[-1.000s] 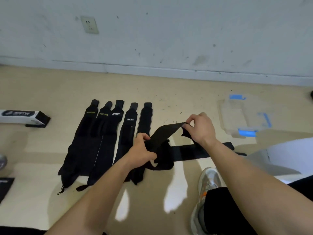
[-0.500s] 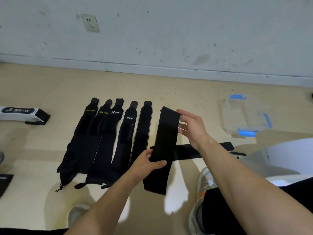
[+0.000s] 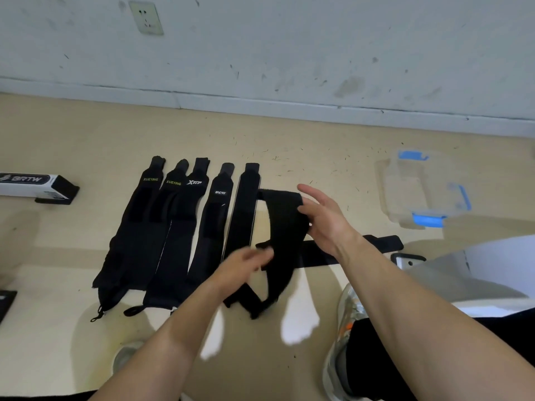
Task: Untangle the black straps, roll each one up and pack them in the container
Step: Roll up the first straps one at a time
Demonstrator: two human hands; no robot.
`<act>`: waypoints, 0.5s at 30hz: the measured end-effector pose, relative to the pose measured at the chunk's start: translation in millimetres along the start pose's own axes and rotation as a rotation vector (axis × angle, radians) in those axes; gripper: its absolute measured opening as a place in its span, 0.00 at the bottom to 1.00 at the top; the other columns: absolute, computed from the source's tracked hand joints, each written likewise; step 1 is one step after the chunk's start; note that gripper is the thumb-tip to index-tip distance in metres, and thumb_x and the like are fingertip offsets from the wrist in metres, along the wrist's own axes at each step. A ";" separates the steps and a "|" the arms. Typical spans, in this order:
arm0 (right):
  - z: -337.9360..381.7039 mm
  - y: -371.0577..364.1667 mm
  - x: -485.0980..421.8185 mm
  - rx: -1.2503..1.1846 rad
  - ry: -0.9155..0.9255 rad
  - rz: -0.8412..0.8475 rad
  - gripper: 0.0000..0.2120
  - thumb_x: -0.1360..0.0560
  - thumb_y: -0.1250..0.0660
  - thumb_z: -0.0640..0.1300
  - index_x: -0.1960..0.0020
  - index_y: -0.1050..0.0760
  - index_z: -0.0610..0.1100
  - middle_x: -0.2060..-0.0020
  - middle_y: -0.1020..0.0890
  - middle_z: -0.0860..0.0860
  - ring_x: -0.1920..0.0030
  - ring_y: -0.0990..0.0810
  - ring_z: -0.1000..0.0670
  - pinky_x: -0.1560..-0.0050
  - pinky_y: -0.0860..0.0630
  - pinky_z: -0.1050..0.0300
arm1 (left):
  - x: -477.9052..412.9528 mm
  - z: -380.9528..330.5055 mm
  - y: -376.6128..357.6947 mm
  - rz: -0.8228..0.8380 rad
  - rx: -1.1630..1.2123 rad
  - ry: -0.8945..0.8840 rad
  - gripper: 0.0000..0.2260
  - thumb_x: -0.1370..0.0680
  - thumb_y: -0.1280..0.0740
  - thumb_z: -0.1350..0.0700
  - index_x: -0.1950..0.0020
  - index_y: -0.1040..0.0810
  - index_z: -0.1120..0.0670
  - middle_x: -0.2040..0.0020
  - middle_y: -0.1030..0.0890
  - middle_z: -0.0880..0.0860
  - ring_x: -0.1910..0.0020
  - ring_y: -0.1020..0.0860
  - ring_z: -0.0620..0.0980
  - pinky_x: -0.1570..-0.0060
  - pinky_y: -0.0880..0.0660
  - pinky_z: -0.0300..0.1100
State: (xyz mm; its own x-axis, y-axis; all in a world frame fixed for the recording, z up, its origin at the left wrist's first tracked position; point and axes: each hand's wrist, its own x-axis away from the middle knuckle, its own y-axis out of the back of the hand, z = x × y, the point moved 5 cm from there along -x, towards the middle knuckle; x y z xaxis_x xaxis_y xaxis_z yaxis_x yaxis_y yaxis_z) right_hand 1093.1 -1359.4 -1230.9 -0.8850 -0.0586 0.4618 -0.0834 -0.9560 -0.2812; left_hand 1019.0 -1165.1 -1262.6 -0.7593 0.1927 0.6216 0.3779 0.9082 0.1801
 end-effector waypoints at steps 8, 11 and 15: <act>-23.0 -34.6 4.5 0.242 -0.008 0.104 0.16 0.23 0.36 0.29 0.38 0.26 0.41 0.50 0.14 0.45 0.50 0.14 0.43 0.51 0.17 0.49 | -10.3 -43.5 29.6 -0.261 0.573 -0.146 0.10 0.16 0.34 0.54 0.37 0.19 0.55 0.44 0.14 0.56 0.41 0.17 0.57 0.45 0.18 0.51; -22.0 -40.8 6.2 0.311 0.037 0.066 0.13 0.23 0.30 0.37 0.40 0.25 0.43 0.50 0.14 0.46 0.51 0.14 0.46 0.48 0.16 0.48 | -12.1 -37.9 28.4 -0.255 0.580 -0.172 0.10 0.16 0.35 0.57 0.36 0.19 0.52 0.44 0.14 0.54 0.42 0.16 0.54 0.47 0.17 0.50; -22.0 -48.5 11.2 0.375 0.102 0.078 0.15 0.24 0.27 0.42 0.39 0.25 0.46 0.45 0.17 0.48 0.46 0.16 0.48 0.45 0.17 0.50 | -8.5 -41.9 21.6 -0.147 0.544 -0.242 0.11 0.16 0.37 0.60 0.37 0.18 0.53 0.43 0.14 0.56 0.41 0.16 0.54 0.40 0.20 0.49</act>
State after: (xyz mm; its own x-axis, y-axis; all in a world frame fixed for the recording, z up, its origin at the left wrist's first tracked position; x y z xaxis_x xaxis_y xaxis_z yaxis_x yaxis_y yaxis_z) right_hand 1077.2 -1307.3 -1230.7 -0.9248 -0.1241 0.3597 0.1419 -0.9896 0.0235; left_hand 1055.9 -1162.7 -1232.1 -0.9058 0.0722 0.4175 -0.0161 0.9788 -0.2042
